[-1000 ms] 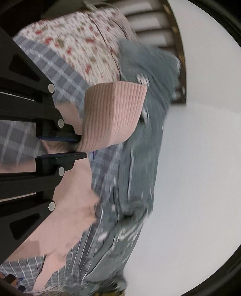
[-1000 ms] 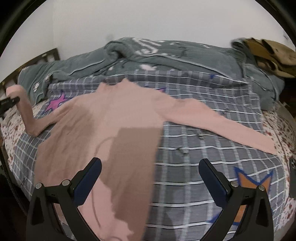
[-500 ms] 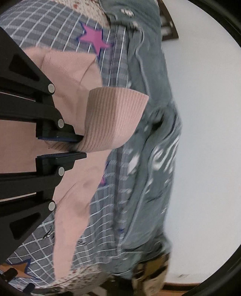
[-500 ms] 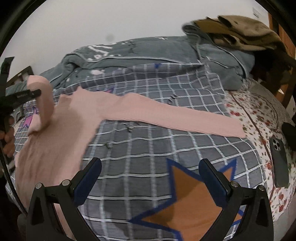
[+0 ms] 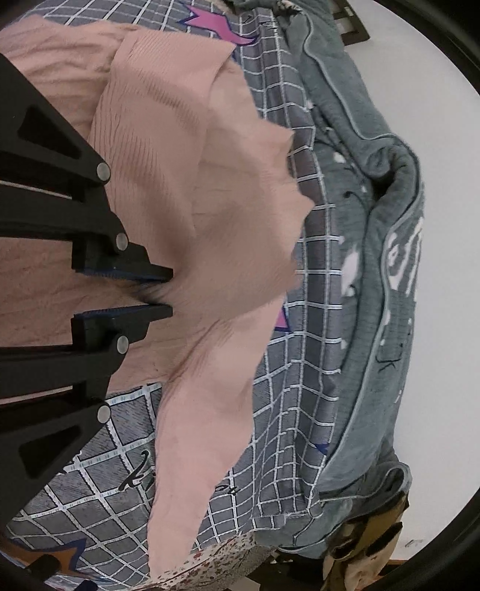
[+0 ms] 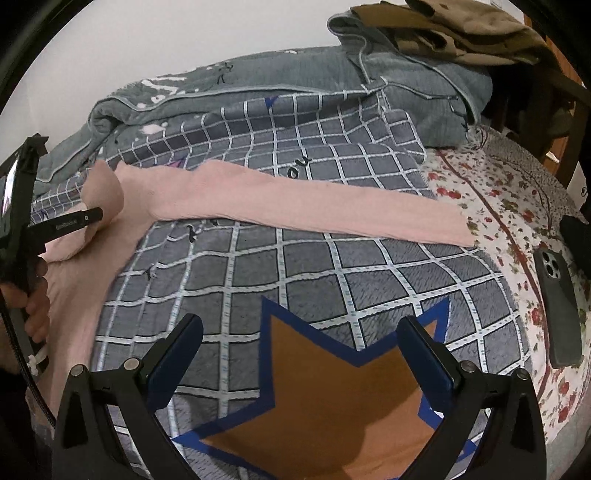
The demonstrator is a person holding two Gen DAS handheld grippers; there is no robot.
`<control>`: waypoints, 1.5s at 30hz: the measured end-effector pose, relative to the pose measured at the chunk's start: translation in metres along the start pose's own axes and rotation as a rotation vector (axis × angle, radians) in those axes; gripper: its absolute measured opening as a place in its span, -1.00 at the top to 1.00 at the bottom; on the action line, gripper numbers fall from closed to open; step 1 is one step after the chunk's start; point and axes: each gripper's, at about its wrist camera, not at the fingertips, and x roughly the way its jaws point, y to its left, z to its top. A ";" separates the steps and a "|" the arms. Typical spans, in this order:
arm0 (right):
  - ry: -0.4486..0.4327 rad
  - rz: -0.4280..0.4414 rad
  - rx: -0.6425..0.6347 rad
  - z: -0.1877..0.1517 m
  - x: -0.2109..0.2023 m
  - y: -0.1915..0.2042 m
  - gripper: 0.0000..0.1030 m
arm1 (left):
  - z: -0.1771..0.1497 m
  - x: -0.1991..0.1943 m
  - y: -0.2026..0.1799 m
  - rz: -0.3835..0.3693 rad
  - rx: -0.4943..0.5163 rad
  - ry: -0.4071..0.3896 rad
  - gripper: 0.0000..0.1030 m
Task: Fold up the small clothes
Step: 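Lift the sleeve with the left tool and fold it across the sweater body, then lay the sleeve on the body and open the left tool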
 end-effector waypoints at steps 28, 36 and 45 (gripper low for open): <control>-0.028 0.148 -0.062 0.034 0.027 0.078 -0.80 | -0.005 -0.041 0.223 0.229 -0.260 -0.081 -0.46; -0.060 0.155 -0.151 0.041 0.045 0.150 -0.79 | 0.003 -0.014 0.271 0.182 -0.241 -0.027 -0.45; -0.017 0.109 -0.198 0.052 0.078 0.187 -0.71 | 0.006 0.027 0.294 0.042 -0.296 0.035 0.69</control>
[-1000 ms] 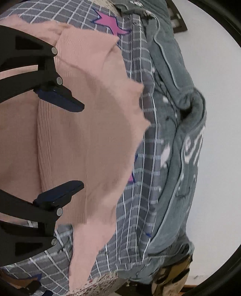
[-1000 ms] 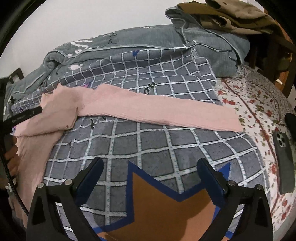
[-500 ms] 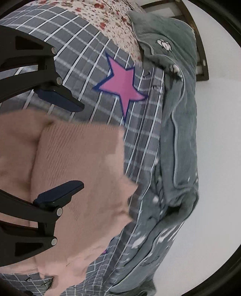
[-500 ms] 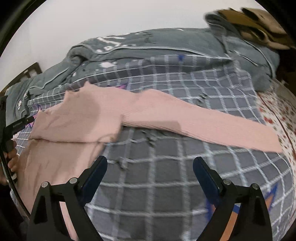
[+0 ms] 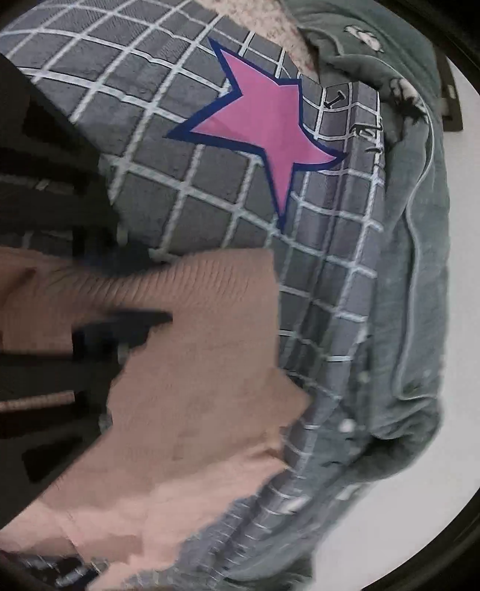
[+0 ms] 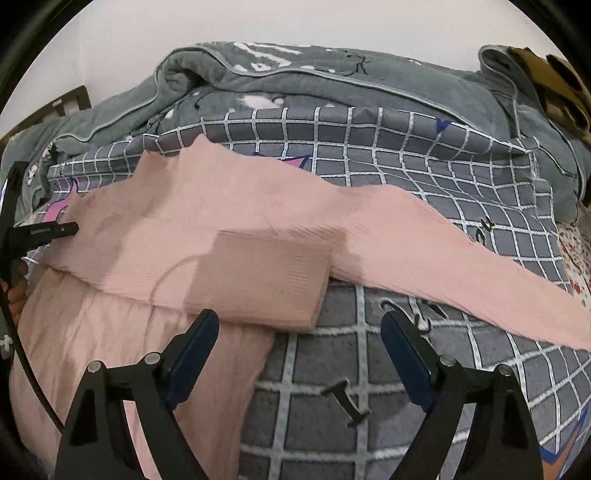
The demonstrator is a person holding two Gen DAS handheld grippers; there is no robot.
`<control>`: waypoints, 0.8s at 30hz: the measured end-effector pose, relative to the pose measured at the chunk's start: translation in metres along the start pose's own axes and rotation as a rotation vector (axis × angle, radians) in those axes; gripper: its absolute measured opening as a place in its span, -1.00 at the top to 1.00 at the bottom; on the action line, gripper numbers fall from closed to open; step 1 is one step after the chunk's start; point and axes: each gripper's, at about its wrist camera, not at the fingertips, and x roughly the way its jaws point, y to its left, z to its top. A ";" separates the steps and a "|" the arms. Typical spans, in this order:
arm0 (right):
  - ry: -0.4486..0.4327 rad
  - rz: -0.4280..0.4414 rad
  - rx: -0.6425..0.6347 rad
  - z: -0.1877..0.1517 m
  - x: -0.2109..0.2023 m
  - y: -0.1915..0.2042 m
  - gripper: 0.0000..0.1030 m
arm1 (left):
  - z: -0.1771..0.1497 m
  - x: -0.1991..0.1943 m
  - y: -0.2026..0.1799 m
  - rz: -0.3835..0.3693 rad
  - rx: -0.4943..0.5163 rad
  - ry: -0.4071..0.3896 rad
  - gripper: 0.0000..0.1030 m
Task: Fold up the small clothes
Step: 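Lay the sleeve on the body and open the left tool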
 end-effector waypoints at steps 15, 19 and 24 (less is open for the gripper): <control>0.078 -0.063 -0.043 0.016 0.044 0.020 -0.58 | -0.005 -0.008 0.025 -0.010 -0.032 -0.026 0.52; 0.050 -0.051 -0.015 0.017 0.030 0.012 -0.50 | -0.005 -0.019 0.013 0.030 0.029 -0.030 0.38; -0.002 -0.056 -0.011 0.004 -0.007 -0.011 -0.49 | -0.014 -0.039 0.005 0.065 0.038 -0.008 0.38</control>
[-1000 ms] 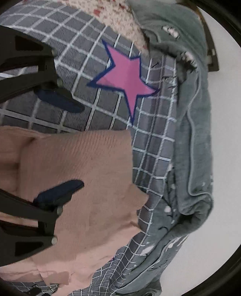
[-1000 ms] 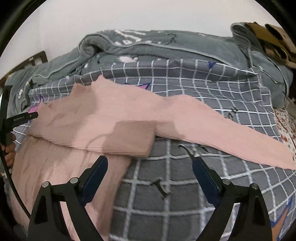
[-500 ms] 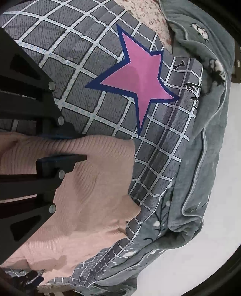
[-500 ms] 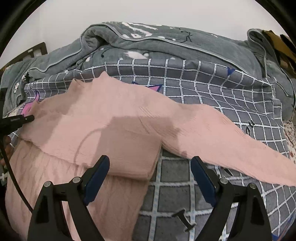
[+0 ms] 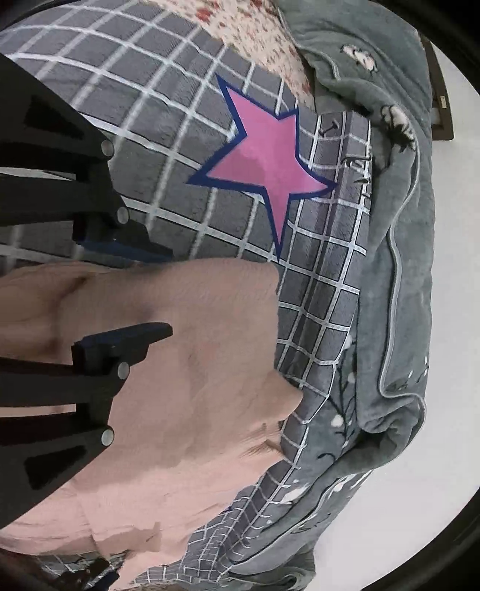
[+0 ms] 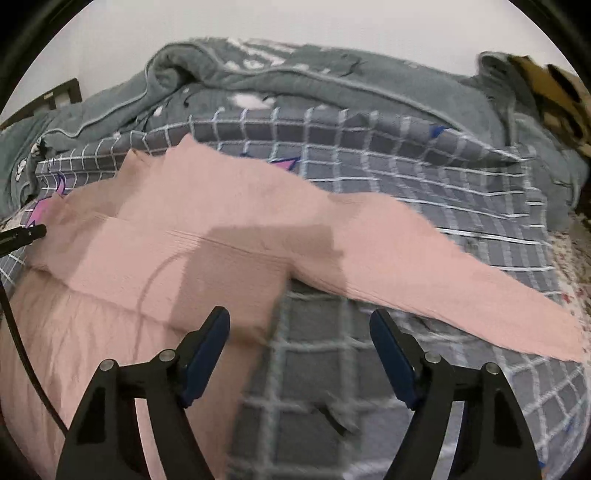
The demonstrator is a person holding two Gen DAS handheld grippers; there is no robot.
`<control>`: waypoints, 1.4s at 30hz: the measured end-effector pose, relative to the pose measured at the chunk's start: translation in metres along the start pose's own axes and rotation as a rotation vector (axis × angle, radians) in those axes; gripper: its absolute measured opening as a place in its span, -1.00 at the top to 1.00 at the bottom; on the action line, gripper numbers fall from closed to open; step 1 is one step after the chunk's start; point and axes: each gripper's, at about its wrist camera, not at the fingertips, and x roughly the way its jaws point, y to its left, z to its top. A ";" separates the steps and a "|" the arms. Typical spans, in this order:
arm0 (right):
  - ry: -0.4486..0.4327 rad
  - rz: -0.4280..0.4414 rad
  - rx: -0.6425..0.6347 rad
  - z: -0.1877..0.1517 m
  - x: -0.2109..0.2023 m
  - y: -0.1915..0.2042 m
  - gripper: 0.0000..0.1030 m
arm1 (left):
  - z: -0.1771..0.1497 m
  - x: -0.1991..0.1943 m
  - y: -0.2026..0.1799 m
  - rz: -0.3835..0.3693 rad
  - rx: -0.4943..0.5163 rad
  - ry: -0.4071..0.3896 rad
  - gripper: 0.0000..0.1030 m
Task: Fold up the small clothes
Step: 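Lay the sleeve on the body and open the left tool, then grasp the other sleeve cuff with the right tool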
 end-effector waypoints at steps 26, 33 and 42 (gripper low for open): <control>-0.001 -0.142 0.442 -0.083 -0.047 -0.253 -0.09 | -0.036 -0.034 -0.144 -0.074 0.089 0.006 -0.38; -0.004 -0.151 0.487 -0.073 -0.028 -0.271 -0.11 | -0.034 -0.025 -0.141 -0.077 0.053 0.002 -0.38; 0.016 -0.211 0.537 -0.055 -0.011 -0.292 0.41 | -0.033 -0.020 -0.128 -0.055 0.055 -0.013 -0.38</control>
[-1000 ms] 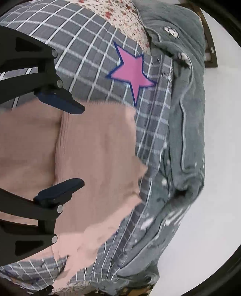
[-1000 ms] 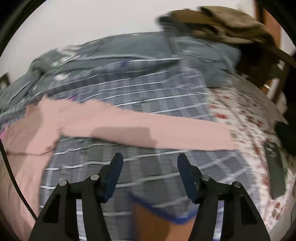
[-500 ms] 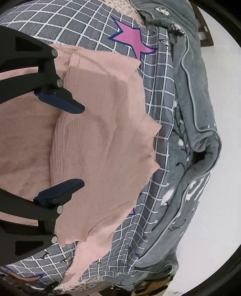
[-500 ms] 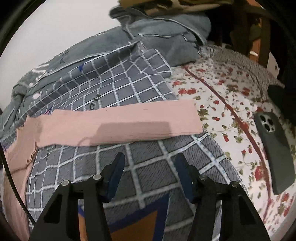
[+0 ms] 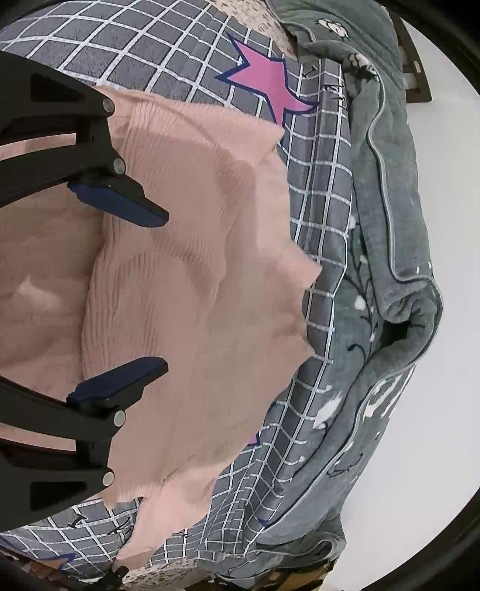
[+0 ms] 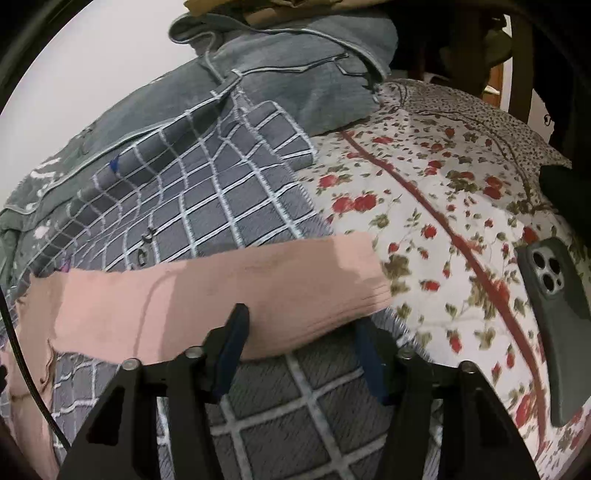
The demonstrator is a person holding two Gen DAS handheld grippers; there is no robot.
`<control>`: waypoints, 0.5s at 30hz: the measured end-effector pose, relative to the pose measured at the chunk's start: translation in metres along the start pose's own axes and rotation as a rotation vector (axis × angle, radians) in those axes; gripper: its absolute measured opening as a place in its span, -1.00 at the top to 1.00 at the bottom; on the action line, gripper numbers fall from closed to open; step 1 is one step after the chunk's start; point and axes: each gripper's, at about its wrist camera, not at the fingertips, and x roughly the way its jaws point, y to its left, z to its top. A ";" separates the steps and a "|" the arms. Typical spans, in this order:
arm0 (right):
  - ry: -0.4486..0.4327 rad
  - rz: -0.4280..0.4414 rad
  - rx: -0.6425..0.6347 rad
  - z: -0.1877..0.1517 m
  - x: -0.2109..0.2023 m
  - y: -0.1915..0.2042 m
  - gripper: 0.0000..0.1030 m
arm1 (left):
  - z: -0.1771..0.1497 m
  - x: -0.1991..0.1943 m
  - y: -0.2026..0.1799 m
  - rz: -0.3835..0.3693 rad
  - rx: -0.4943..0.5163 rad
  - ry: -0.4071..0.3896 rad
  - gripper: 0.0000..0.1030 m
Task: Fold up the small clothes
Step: 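Grasp the other sleeve cuff with the right tool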
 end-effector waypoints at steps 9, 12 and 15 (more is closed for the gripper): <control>-0.231 -0.093 -0.183 0.009 -0.044 0.044 0.90 | 0.000 -0.025 0.043 0.021 -0.036 -0.039 -0.38; -0.294 -0.069 -0.222 0.017 -0.067 0.075 0.90 | -0.001 -0.038 0.065 0.030 -0.044 -0.050 -0.38; -0.329 -0.041 -0.263 0.022 -0.085 0.109 0.90 | -0.002 -0.049 0.088 0.057 -0.044 -0.064 -0.38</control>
